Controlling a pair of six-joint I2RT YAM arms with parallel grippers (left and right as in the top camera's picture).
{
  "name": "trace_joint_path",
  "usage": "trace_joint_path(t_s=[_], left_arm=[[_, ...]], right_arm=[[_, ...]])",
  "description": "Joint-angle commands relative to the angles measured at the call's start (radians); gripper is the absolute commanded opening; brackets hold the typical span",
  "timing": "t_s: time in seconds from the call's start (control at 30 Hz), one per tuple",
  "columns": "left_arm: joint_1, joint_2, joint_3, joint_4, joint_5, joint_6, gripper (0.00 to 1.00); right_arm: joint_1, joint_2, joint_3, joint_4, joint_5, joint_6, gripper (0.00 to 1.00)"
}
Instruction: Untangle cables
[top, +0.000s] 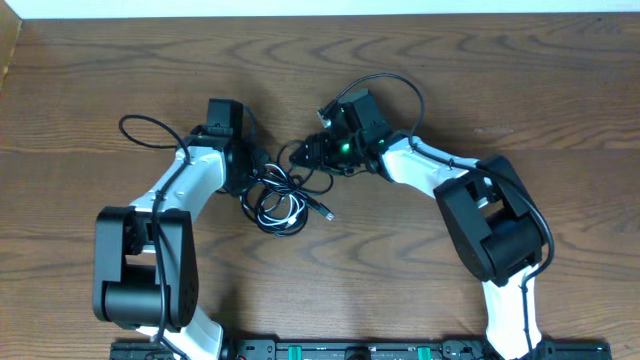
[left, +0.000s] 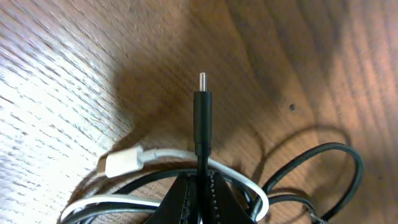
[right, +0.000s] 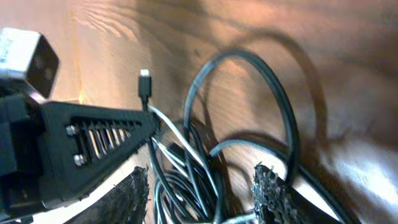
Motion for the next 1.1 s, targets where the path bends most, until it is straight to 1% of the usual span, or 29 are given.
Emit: trace_joint_path(t_s=[0.0, 0.07, 0.13, 0.17, 0.33, 0.37, 0.43, 0.47, 0.5, 0.63, 0.7, 0.77, 0.8, 0.83, 0.9, 0.93, 1.07], left_arm=[[-0.016, 0.008, -0.041, 0.023, -0.006, -0.025, 0.07], [-0.022, 0.008, -0.065, 0.05, -0.006, -0.042, 0.07], [-0.025, 0.008, -0.091, 0.077, -0.005, -0.066, 0.07], [-0.025, 0.008, -0.1, 0.085, -0.005, -0.077, 0.07], [-0.025, 0.008, -0.116, 0.106, 0.013, -0.08, 0.07], [-0.025, 0.008, -0.116, 0.108, 0.025, -0.08, 0.08], [-0.026, 0.008, -0.116, 0.11, 0.047, -0.08, 0.07], [-0.028, 0.008, -0.116, 0.109, 0.053, -0.085, 0.07], [-0.03, 0.008, -0.116, 0.109, 0.059, -0.087, 0.07], [-0.053, 0.008, -0.116, 0.109, 0.102, -0.087, 0.07], [-0.074, 0.008, -0.116, 0.11, 0.129, -0.087, 0.07], [-0.087, 0.008, -0.116, 0.11, 0.157, -0.087, 0.08], [-0.092, 0.008, -0.116, 0.111, 0.168, -0.087, 0.08], [-0.092, 0.008, -0.115, 0.115, 0.169, -0.087, 0.07], [-0.087, 0.008, -0.115, 0.129, 0.168, -0.087, 0.07], [-0.078, 0.008, -0.115, 0.135, 0.169, -0.087, 0.07], [-0.028, 0.008, -0.115, 0.139, 0.17, -0.087, 0.07]], right_arm=[[0.007, -0.016, -0.003, -0.05, -0.021, -0.021, 0.52], [0.007, -0.016, -0.003, -0.073, -0.075, -0.021, 0.5], [0.007, -0.016, -0.003, -0.121, -0.102, -0.021, 0.42], [0.007, -0.016, -0.003, -0.136, -0.109, -0.021, 0.4], [0.007, -0.016, -0.003, -0.171, -0.126, -0.021, 0.38], [0.007, -0.016, -0.003, -0.172, -0.126, -0.021, 0.35], [0.007, -0.014, -0.006, -0.172, -0.122, -0.021, 0.21], [0.007, -0.014, -0.006, -0.173, -0.111, -0.021, 0.16], [0.008, -0.014, -0.007, -0.173, -0.1, -0.021, 0.15], [0.01, -0.014, -0.007, -0.173, -0.047, -0.021, 0.16], [0.011, -0.014, -0.007, -0.173, -0.043, -0.021, 0.13], [0.011, -0.014, -0.007, -0.172, -0.042, -0.021, 0.16], [0.012, -0.014, -0.007, -0.172, -0.039, -0.021, 0.22], [0.011, -0.014, -0.007, -0.171, -0.038, -0.023, 0.25], [0.009, -0.015, -0.006, -0.164, -0.04, -0.026, 0.29], [0.004, -0.023, -0.006, -0.163, -0.04, -0.034, 0.32], [-0.019, -0.094, -0.006, -0.19, -0.037, -0.135, 0.45]])
